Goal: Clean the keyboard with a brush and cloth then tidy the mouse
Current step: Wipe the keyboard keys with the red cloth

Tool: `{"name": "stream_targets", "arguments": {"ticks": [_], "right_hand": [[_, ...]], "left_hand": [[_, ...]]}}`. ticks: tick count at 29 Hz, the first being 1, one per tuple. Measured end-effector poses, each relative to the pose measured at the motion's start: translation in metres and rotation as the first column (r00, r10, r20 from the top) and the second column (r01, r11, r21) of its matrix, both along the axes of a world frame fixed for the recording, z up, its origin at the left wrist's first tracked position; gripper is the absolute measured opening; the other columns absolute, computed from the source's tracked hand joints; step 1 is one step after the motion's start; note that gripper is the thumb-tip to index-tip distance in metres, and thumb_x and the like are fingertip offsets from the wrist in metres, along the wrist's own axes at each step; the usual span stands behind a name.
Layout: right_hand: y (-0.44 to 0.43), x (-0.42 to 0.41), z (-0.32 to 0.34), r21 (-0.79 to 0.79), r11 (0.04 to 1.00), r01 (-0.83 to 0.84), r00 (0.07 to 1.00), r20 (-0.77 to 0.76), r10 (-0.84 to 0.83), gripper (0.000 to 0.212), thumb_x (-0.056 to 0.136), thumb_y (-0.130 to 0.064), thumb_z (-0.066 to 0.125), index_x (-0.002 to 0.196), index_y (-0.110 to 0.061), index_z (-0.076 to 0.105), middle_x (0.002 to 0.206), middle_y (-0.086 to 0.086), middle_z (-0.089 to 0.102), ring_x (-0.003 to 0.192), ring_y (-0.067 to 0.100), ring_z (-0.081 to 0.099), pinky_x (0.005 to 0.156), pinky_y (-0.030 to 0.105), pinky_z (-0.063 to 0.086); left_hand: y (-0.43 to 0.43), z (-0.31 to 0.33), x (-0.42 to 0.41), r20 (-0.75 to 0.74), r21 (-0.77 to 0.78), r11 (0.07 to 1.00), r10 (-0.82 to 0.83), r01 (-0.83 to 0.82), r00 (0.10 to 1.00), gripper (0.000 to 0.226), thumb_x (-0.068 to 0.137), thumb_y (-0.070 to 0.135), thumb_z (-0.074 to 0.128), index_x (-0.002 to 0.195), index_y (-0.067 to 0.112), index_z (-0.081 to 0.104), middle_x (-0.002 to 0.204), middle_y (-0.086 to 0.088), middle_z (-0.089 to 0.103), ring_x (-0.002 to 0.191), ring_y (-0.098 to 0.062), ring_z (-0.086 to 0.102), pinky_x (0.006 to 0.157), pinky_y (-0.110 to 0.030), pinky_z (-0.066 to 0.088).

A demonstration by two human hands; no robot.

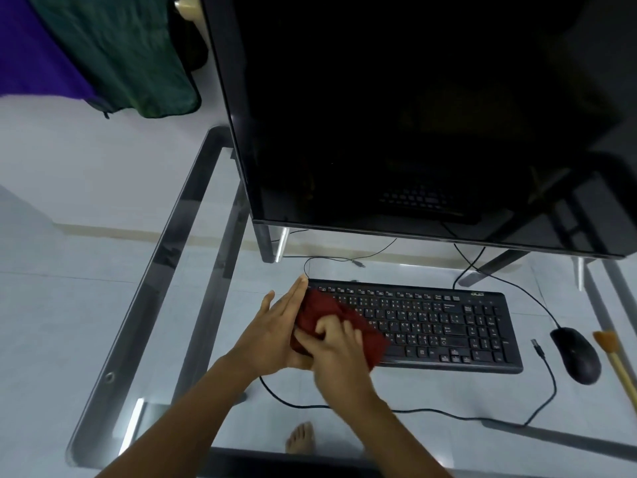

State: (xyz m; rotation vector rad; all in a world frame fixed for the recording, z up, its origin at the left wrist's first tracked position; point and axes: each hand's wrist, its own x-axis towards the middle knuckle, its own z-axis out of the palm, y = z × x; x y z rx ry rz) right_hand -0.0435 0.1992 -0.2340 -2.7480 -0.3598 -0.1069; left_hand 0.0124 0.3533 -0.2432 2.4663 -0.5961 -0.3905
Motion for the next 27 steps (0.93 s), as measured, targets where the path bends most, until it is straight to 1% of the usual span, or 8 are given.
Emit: {"name": "stream_targets", "arguments": {"ticks": [2, 8, 12, 15, 18, 21, 24, 27], "right_hand": [[-0.023, 0.011, 0.0, 0.001, 1.0, 0.023, 0.999, 0.028, -0.023, 0.062, 0.071, -0.006, 0.07, 0.121, -0.042, 0.061, 0.093, -0.002, 0.052, 0.08, 0.021, 0.05, 0.067, 0.03, 0.035], [-0.087, 0.029, 0.0, 0.083, 0.833, 0.546, 0.836, 0.015, -0.549, 0.052, 0.077, 0.008, 0.067, 0.117, -0.025, 0.069, 0.093, 0.008, 0.054, 0.079, 0.027, 0.05, 0.071, 0.034, 0.034], [-0.001, 0.021, 0.005, 0.031, 0.976, 0.214, 0.977, -0.027, -0.213, 0.037, 0.087, -0.021, 0.059, 0.117, -0.041, 0.062, 0.091, -0.006, 0.045, 0.082, 0.016, 0.039, 0.07, 0.03, 0.023], [-0.017, 0.026, 0.007, -0.049, 0.995, -0.087, 0.996, 0.018, 0.088, 0.053, 0.071, -0.014, 0.074, 0.115, -0.041, 0.064, 0.092, -0.004, 0.049, 0.079, 0.018, 0.045, 0.066, 0.031, 0.039], [-0.076, 0.043, -0.001, -0.027, 0.985, 0.169, 0.985, 0.045, -0.167, 0.064, 0.067, 0.009, 0.073, 0.115, -0.034, 0.069, 0.094, 0.004, 0.054, 0.081, 0.023, 0.05, 0.069, 0.036, 0.046], [-0.059, 0.042, 0.005, 0.021, 0.927, 0.374, 0.928, -0.008, -0.373, 0.055, 0.076, 0.004, 0.07, 0.119, -0.029, 0.068, 0.092, 0.003, 0.051, 0.083, 0.023, 0.047, 0.071, 0.036, 0.041], [-0.006, 0.028, 0.015, 0.147, 0.96, 0.24, 0.969, -0.093, -0.228, 0.028, 0.085, -0.021, 0.067, 0.11, -0.032, 0.066, 0.09, -0.003, 0.05, 0.085, 0.018, 0.045, 0.073, 0.034, 0.037], [-0.018, 0.031, 0.009, 0.008, 0.999, 0.039, 0.999, -0.001, -0.039, 0.055, 0.073, -0.01, 0.074, 0.12, -0.036, 0.064, 0.094, 0.0, 0.053, 0.084, 0.02, 0.049, 0.069, 0.033, 0.038]], "left_hand": [[0.002, 0.001, 0.001, -0.014, -0.008, 1.0, 0.008, -0.008, 1.0, 0.144, 0.052, 0.077, 0.071, 0.149, 0.024, -0.021, 0.161, 0.006, 0.009, 0.146, -0.005, 0.011, 0.12, -0.04, -0.003], [0.001, 0.0, 0.001, -0.017, -0.03, 0.999, 0.012, -0.013, 1.0, 0.143, 0.054, 0.072, 0.075, 0.148, 0.028, -0.023, 0.16, 0.009, 0.011, 0.145, -0.005, 0.011, 0.116, -0.033, -0.011], [0.001, -0.001, -0.001, 0.002, -0.043, 0.999, 0.017, -0.017, 1.0, 0.143, 0.054, 0.071, 0.075, 0.15, 0.024, -0.02, 0.158, 0.006, 0.02, 0.144, -0.005, 0.018, 0.12, -0.04, -0.003], [0.001, -0.001, -0.001, 0.002, -0.049, 0.999, 0.012, -0.012, 1.0, 0.143, 0.054, 0.071, 0.076, 0.149, 0.024, -0.022, 0.159, 0.006, 0.017, 0.144, -0.004, 0.017, 0.12, -0.041, -0.002], [0.001, 0.0, 0.0, -0.025, -0.05, 0.999, 0.021, -0.022, 0.999, 0.144, 0.054, 0.07, 0.077, 0.148, 0.028, -0.024, 0.16, 0.011, 0.011, 0.145, -0.003, 0.013, 0.118, -0.037, -0.008], [0.001, -0.001, -0.001, -0.04, -0.055, 0.998, 0.031, -0.034, 0.999, 0.145, 0.054, 0.068, 0.078, 0.148, 0.029, -0.024, 0.159, 0.013, 0.014, 0.144, -0.002, 0.016, 0.118, -0.038, -0.009], [0.0, -0.001, -0.003, -0.029, -0.057, 0.998, 0.024, -0.025, 0.999, 0.143, 0.054, 0.071, 0.074, 0.148, 0.026, -0.024, 0.155, 0.011, 0.026, 0.14, -0.003, 0.027, 0.118, -0.033, -0.01], [0.001, 0.0, -0.002, -0.036, -0.062, 0.998, 0.023, -0.026, 0.999, 0.143, 0.055, 0.072, 0.074, 0.148, 0.026, -0.025, 0.155, 0.011, 0.027, 0.141, -0.004, 0.027, 0.118, -0.032, -0.01]]}}
